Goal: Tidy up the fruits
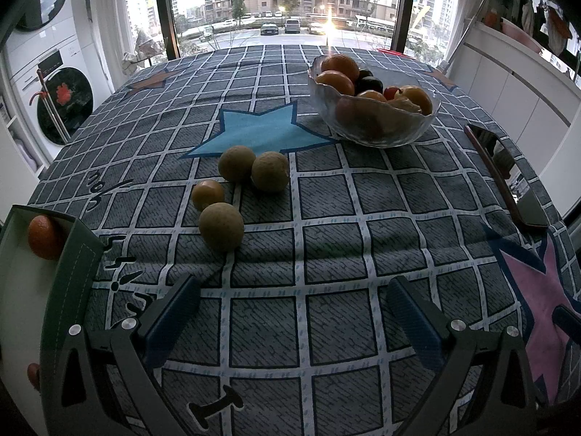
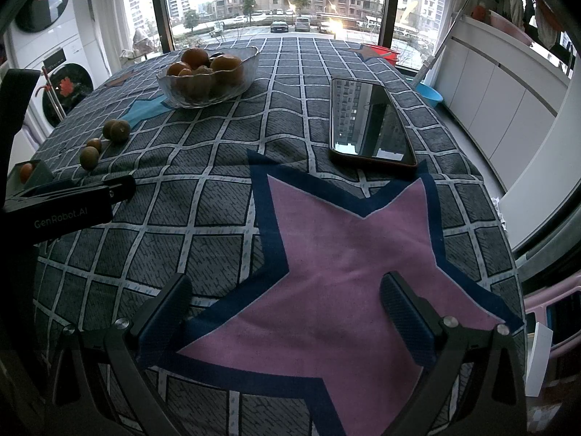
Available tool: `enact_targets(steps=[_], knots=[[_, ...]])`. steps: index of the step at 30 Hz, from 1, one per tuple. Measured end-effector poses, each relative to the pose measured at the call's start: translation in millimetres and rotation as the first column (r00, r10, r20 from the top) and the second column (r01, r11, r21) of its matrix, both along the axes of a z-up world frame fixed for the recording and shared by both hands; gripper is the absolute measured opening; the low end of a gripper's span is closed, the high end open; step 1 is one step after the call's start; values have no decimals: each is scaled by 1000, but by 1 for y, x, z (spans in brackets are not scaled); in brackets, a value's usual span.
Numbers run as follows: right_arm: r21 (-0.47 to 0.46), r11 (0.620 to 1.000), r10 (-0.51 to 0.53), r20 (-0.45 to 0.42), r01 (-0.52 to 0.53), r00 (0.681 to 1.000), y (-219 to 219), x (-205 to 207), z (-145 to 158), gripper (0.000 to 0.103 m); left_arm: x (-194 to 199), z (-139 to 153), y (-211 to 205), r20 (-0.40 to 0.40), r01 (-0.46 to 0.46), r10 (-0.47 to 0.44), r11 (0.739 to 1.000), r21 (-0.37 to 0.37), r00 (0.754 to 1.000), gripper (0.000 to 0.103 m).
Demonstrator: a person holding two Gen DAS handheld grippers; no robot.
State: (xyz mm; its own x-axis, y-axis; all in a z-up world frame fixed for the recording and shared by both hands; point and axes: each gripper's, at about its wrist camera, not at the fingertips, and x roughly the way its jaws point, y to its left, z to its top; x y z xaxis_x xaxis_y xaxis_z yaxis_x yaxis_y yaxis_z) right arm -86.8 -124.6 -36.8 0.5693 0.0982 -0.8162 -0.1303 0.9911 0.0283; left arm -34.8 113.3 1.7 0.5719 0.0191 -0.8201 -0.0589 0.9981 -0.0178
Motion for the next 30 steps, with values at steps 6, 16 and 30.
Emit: enact_targets(steps=[6, 16, 30], knots=[[0, 1000, 0, 0, 0, 1000, 0, 0, 0, 103, 0, -1, -1, 0, 0, 0, 1000, 0, 1000, 103], [0, 1000, 0, 0, 0, 1000, 0, 0, 0, 103, 0, -1, 0, 0, 0, 0, 1000, 0, 1000, 103], [0, 1000, 0, 0, 0, 1000, 0, 0, 0, 103, 0, 1, 1, 0, 1, -1, 1000, 0, 1000, 103]])
